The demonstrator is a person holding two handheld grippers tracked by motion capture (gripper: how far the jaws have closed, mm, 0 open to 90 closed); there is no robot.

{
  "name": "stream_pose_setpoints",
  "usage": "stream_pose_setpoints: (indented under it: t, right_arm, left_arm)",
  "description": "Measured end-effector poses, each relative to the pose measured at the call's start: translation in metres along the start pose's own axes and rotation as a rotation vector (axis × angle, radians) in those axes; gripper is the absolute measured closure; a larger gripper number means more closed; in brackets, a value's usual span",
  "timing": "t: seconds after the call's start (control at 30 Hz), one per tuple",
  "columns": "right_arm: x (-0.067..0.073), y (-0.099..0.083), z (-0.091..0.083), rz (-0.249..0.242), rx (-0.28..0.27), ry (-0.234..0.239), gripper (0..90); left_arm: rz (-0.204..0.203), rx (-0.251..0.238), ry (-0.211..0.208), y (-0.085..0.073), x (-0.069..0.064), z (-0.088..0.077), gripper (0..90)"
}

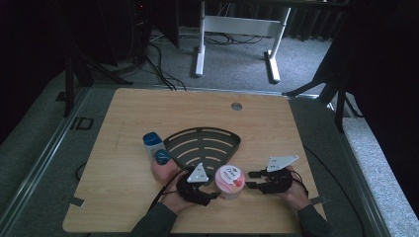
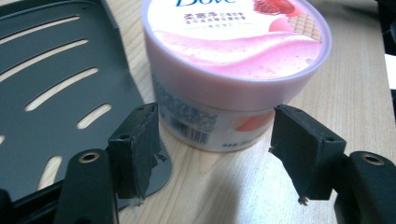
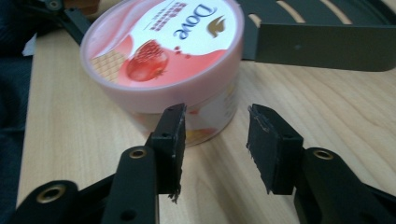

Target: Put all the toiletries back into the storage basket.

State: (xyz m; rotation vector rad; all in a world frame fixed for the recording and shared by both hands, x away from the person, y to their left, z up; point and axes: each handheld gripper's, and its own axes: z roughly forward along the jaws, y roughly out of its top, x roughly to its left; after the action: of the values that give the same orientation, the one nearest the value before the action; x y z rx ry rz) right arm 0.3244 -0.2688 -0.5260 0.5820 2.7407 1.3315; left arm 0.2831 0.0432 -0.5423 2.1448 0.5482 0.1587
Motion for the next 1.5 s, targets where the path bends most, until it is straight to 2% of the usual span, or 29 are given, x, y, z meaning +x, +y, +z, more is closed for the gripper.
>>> stream_pose_setpoints:
  t: [0.2,0.53,0.63,0.7,0.8,1.0,1.23,1.5]
  right_arm:
    - [0.005,-0.001,0.002,-0.041,0.009,0.054,49.8]
    - [0.009,0.002,0.012,-0.065,0.038,0.112,41.6]
    - [0.009,0.003,0.014,-0.075,0.042,0.113,39.2]
    - [0.01,0.004,0.014,-0.085,0.036,0.112,32.9]
    - [0.011,0.006,0.017,-0.093,0.047,0.106,29.0]
    - [0.012,0.009,0.023,-0.103,0.048,0.099,20.7]
    - [0.013,0.012,0.025,-0.12,0.051,0.096,17.7]
    - [0.013,0.016,0.029,-0.133,0.059,0.097,13.6]
  left_arm:
    - [0.02,0.002,-0.023,0.003,-0.001,0.004,29.2]
    - [0.019,0.001,-0.04,0.002,0.002,0.006,28.1]
    - [0.02,0.001,-0.043,0.002,0.002,0.006,28.0]
    - [0.022,0.004,-0.05,0.002,0.003,0.007,26.6]
    - [0.019,-0.001,-0.058,0.002,0.004,0.008,25.5]
    - [0.032,0.0,-0.05,0.003,0.003,0.011,21.1]
    - [0.045,-0.005,-0.037,0.005,0.002,0.012,18.8]
    - [0.08,0.005,-0.014,0.008,0.0,0.011,18.8]
